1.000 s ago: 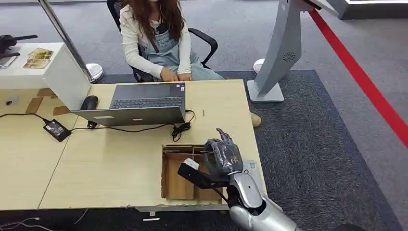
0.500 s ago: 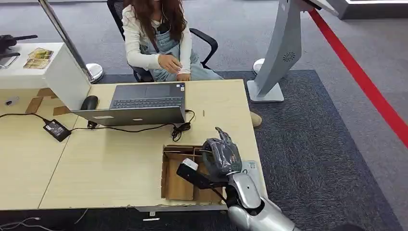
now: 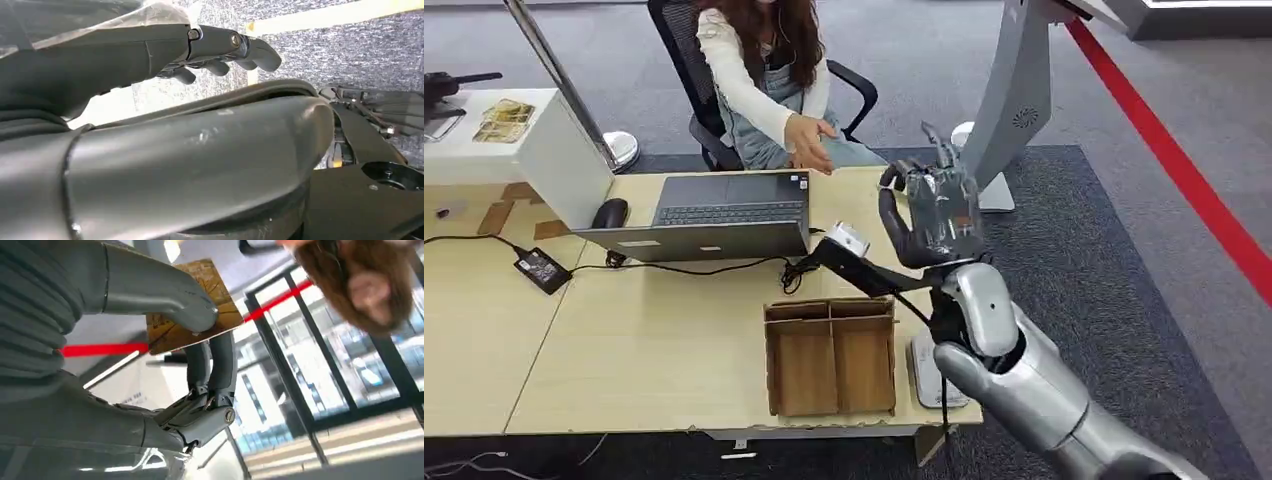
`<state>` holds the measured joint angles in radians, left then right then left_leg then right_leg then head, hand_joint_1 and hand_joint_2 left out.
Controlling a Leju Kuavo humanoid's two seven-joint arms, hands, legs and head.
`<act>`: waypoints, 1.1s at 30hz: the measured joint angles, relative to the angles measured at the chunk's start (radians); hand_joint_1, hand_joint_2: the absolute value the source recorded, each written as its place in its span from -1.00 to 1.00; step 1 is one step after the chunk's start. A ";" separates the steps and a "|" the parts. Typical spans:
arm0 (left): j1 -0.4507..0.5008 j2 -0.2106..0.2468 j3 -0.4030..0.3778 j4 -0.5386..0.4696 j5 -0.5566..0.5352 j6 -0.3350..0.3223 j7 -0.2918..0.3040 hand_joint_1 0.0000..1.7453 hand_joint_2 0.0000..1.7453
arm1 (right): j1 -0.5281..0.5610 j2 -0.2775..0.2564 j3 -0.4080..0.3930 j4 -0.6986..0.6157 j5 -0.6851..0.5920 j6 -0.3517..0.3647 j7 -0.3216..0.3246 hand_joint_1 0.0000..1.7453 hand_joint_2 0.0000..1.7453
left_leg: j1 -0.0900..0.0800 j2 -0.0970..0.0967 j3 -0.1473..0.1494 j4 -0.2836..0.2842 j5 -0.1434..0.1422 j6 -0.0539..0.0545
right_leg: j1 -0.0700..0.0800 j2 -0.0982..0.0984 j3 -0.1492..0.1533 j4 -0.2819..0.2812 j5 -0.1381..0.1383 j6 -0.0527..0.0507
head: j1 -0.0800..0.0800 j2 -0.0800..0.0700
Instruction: Pass the card to the sensor for recognition and then transmit it.
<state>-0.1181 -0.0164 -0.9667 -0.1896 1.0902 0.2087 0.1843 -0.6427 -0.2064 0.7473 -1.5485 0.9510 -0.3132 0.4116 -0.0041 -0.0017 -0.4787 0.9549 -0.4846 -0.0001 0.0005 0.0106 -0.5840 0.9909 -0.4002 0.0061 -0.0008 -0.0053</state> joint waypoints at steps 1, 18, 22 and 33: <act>0.000 0.000 0.000 0.000 -0.002 0.000 0.000 -1.00 -1.00 | -0.014 -0.005 -0.008 -0.016 -0.006 -0.007 -0.001 1.00 1.00 | 0.000 0.000 0.000 0.000 0.000 0.000 | 0.000 0.000 0.000 0.000 0.000 0.000 | 0.000 0.000; -0.011 -0.001 -0.042 -0.001 -0.035 -0.091 -0.027 -1.00 -1.00 | -0.356 0.116 -0.032 0.379 -0.337 -0.168 -0.220 1.00 1.00 | 0.003 -0.002 -0.003 0.000 0.001 -0.001 | 0.001 -0.002 0.000 0.001 0.000 0.000 | 0.000 0.000; -0.015 0.008 -0.044 -0.001 -0.036 -0.113 -0.019 -1.00 -1.00 | -0.365 0.178 -0.030 0.554 -0.359 -0.184 -0.258 1.00 1.00 | 0.003 -0.003 -0.002 0.000 0.001 -0.001 | 0.001 -0.003 0.000 0.001 0.000 0.000 | 0.000 0.000; -0.017 0.014 -0.050 -0.002 -0.032 -0.113 -0.010 -1.00 -1.00 | -0.355 0.284 -0.016 0.828 -0.397 -0.186 -0.296 1.00 1.00 | 0.004 -0.002 -0.005 0.000 0.001 -0.002 | 0.001 -0.002 -0.004 0.001 0.000 0.000 | 0.000 0.000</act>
<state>-0.1354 -0.0019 -1.0170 -0.1911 1.0586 0.0958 0.1743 -0.9980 0.0771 0.7317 -0.7209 0.5543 -0.4990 0.1159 -0.0005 -0.0040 -0.4839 0.9549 -0.4836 -0.0016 0.0018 0.0083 -0.5881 0.9920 -0.4003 0.0056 -0.0008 -0.0057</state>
